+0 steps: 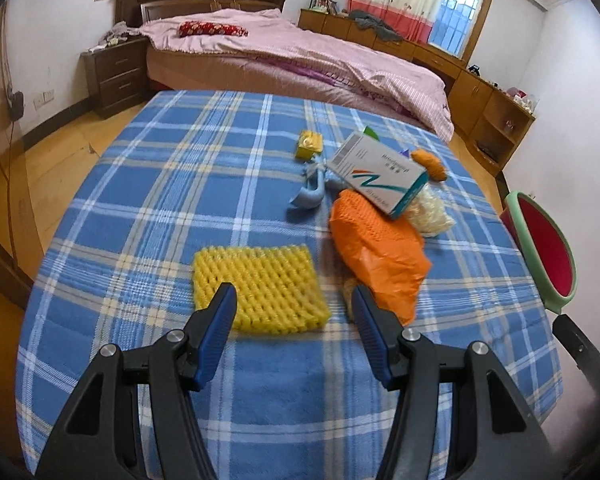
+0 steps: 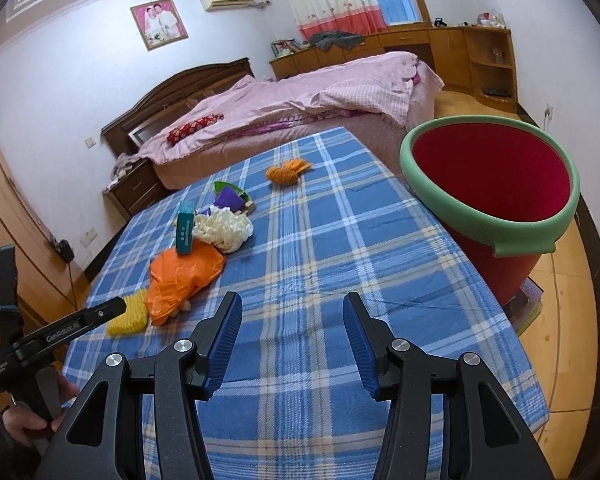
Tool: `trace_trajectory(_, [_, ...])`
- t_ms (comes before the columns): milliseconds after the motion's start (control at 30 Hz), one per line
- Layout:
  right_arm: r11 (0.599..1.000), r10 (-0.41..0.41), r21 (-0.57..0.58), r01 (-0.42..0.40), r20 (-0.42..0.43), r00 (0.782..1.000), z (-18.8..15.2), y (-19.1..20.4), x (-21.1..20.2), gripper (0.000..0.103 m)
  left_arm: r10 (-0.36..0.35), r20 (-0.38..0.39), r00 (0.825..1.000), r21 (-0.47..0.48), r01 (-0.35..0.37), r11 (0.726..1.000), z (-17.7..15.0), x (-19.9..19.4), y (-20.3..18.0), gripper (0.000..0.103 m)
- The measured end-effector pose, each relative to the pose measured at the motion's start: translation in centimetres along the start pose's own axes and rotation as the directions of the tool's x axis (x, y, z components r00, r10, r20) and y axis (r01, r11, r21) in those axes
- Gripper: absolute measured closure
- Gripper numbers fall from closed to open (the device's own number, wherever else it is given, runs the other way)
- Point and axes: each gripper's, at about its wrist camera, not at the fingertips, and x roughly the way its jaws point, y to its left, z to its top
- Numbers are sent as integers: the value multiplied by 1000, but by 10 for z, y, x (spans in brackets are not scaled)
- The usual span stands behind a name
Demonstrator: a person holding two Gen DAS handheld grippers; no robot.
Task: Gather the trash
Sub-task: 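Move both open tools back over the bedspread, then grasp the second yellow foam net with the left tool while the right tool grasps the orange mesh bag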
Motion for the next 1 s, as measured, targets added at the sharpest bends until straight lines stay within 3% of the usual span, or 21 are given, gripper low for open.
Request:
trace_trajectory(233, [1000,-16,-2,16,-21,1000,-2,1,6,49,17,-29,999,27,-16,1000,0,18,0,43])
trace_trajectory(667, [999,-28,-29,28,-22,999,4,9,9,49,77,-13,997,78,-76,994,5,34,-5,43])
trace_trajectory(900, [998,7,-63,-9,-37,999,11,23,20,49,117,1,993,106,-117,987,4,36,-8,44])
trace_trajectory(1000, [996,18,-83,-22,-49,999,15,31,27,49,113,8,994,80,-113,990,6,34,-1,61])
